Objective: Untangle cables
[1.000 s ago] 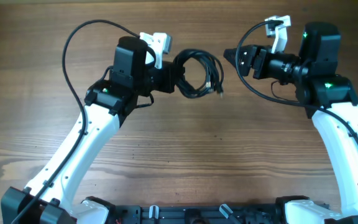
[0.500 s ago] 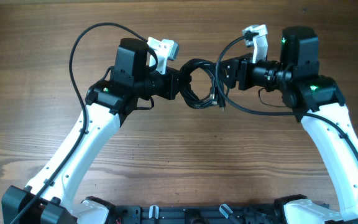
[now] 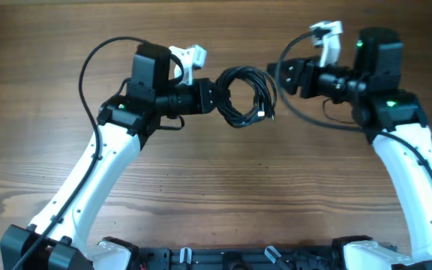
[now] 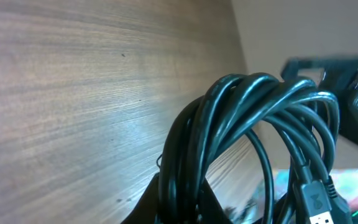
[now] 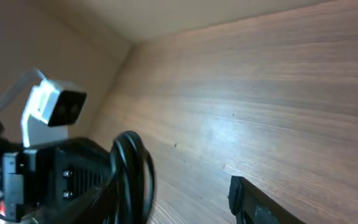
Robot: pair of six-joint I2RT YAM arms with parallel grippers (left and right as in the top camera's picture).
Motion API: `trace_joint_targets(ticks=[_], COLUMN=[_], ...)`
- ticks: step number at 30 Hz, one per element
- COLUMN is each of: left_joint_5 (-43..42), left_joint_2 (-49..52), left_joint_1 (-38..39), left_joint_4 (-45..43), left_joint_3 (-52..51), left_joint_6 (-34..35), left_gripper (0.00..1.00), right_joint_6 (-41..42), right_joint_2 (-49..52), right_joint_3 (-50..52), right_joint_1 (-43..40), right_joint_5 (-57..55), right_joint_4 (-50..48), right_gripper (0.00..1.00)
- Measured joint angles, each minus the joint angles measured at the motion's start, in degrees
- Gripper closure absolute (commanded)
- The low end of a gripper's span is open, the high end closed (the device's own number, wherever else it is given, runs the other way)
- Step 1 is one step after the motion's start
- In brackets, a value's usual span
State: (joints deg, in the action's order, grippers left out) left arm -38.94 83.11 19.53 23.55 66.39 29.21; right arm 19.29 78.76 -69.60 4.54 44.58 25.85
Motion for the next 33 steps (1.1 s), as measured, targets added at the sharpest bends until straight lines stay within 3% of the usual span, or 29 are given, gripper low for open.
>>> trace_joint_targets(ticks=[6,13,28,33], left_joint_5=[0.02,1.09,11.06,12.11], left_joint_2=[0.00,0.04,0.17,0.22], left_joint_1=[-1.07,-1.07,-1.07,-0.11], left_joint_4=[-5.75,-15.72,-14.23,-14.21], left_joint_3=[-0.02,-0.02,-0.02,-0.02], left_joint_6=[13.60,26.62,34.77,35.06], left_gripper=[0.96,0.96,0.96,0.96], right_joint_6=[3.48,4.52,4.74,5.60], right_joint_2=[0.00,0.00,0.00,0.07], right_joint_3=[0.00,0.00,0.00,0.00], right_joint_1=[-5.11,-2.14,7.13,9.27], right_joint_5=[4.15,6.40,6.78,-0.63], right_joint_4=[0.74,2.19,0.50,-0.20], right_gripper=[0.43,0.43,0.43,0.43])
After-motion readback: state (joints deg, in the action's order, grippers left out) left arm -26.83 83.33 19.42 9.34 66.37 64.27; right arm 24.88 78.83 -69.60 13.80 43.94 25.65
